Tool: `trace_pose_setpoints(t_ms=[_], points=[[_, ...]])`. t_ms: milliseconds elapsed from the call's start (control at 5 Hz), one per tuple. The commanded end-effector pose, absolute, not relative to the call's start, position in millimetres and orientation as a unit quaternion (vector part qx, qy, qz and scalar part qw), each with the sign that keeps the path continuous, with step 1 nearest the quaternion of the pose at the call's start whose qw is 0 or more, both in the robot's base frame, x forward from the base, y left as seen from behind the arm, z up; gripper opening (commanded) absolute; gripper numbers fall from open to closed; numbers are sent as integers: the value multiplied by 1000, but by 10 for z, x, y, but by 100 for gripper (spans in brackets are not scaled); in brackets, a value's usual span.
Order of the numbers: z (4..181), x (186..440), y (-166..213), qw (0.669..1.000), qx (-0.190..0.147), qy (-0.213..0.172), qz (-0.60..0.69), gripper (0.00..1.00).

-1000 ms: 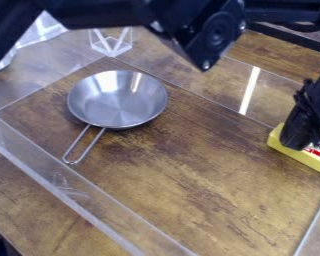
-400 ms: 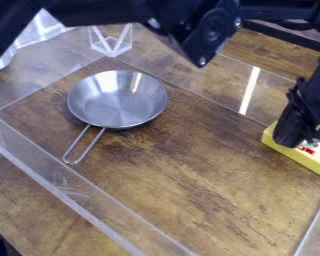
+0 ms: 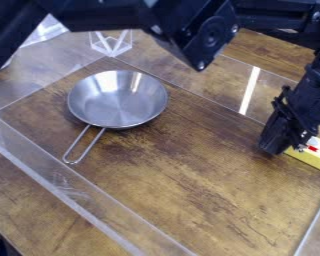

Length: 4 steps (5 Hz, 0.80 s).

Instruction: Put the yellow object in the silver pan

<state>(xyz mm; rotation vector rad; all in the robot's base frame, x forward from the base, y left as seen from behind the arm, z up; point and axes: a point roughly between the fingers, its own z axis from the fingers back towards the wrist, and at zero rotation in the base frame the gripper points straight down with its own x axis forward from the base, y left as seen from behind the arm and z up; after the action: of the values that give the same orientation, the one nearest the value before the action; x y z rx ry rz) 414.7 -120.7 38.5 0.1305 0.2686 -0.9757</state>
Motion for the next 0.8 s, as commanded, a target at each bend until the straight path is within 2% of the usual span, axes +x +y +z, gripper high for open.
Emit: trace_pose_setpoints(t_ms=[0,600], points=[[557,4179,-1148,880,64,106,-459,100],[384,4207,-1144,882,58,116,-452,100]])
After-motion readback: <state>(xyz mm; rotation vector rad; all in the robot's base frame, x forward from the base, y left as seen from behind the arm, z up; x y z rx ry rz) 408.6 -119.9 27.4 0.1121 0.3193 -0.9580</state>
